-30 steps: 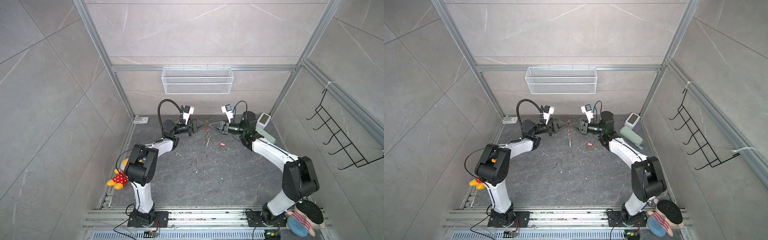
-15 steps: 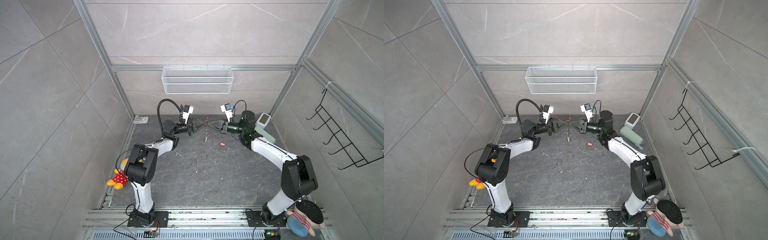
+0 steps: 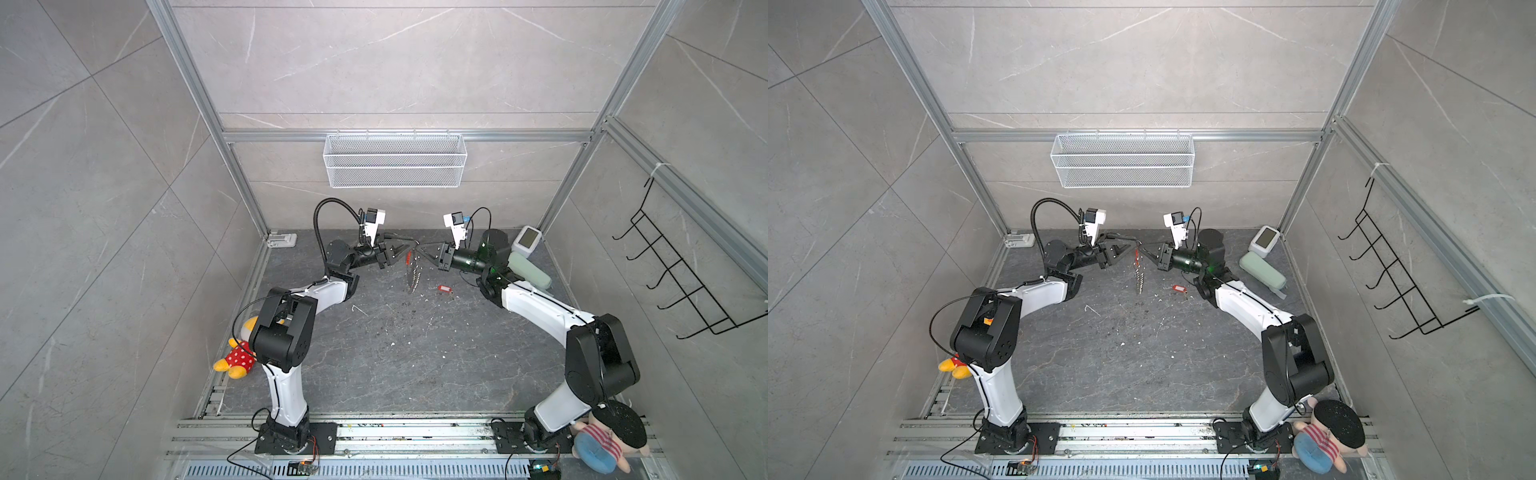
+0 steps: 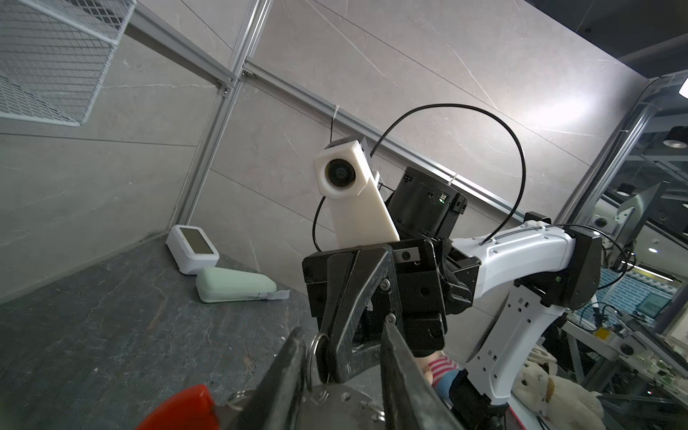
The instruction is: Put the keys on the keyring
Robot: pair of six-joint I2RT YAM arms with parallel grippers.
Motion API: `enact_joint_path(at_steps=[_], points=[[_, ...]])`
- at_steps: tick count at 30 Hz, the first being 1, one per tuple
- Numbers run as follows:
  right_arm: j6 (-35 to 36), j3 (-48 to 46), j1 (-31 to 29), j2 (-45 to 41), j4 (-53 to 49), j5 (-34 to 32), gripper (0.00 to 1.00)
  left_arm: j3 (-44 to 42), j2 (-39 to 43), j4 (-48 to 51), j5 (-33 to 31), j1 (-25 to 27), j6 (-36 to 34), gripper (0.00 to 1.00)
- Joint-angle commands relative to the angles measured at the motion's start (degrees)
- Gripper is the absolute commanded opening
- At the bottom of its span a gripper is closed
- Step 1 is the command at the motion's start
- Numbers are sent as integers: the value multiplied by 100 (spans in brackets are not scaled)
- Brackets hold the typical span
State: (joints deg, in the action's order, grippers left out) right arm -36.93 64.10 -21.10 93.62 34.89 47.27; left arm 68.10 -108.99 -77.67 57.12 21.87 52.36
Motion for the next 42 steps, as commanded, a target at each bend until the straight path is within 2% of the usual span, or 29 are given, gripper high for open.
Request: enact_joint_path(at_steps=[1, 5, 6, 11, 14, 16, 18, 20, 22, 23, 25, 26, 27, 30, 33, 36, 42], points=[[-45, -104, -18, -269, 696, -243, 0, -180, 378, -328, -473, -121, -129, 32], [-164, -150, -17, -259, 939, -263, 0, -419, 506, -258, -887, -316, -162, 5], [-225, -152, -23, -246, 1039, -253, 0, -430, 510, -180, -887, -325, -202, 3], [-529, -81, -23, -120, 1353, -201, 0, -363, 466, -156, -701, -307, -91, 5], [-597, 4, -17, -47, 1320, -85, 0, -301, 475, -197, -425, -296, -99, 13], [-514, 115, -22, -8, 1024, 51, 0, -206, 496, -189, -86, -293, -212, 18], [-84, 328, -18, -18, 207, 293, 0, -145, 580, -6, 382, -302, -585, 19], [937, 609, -18, -164, -1355, 347, 0, -35, 781, 861, 864, -323, -1288, 19], [2060, 914, -27, -323, -2951, 53, 0, 156, 1085, 2759, 1154, -323, -2593, 18], [2662, 1091, -46, -376, -3682, -204, 0, 295, 1280, 4356, 1106, -324, -3713, 18], [3499, 1348, -67, -441, -4713, -731, 0, 686, 1582, 7113, 604, -269, -6154, 18], [3740, 1431, -62, -452, -5013, -920, 0, 848, 1627, 7899, 321, -224, -7026, 17], [3958, 1504, -64, -450, -5267, -1104, 0, 1005, 1623, 8518, 61, -188, -7614, 17], [4332, 1661, -81, -421, -5670, -1342, 0, 1440, 1397, 9612, -362, -119, -8620, 16], [4495, 1746, -136, -397, -5783, -1215, 0, 1994, 1011, 10418, -570, 13, -9177, 16], [4614, 1726, -218, -424, -5766, -1040, 0, 2354, 730, 10761, -463, 109, -9371, 16], [4723, 1711, -272, -450, -5792, -819, 0, 2607, 507, 10939, -165, 239, -9584, 23]])
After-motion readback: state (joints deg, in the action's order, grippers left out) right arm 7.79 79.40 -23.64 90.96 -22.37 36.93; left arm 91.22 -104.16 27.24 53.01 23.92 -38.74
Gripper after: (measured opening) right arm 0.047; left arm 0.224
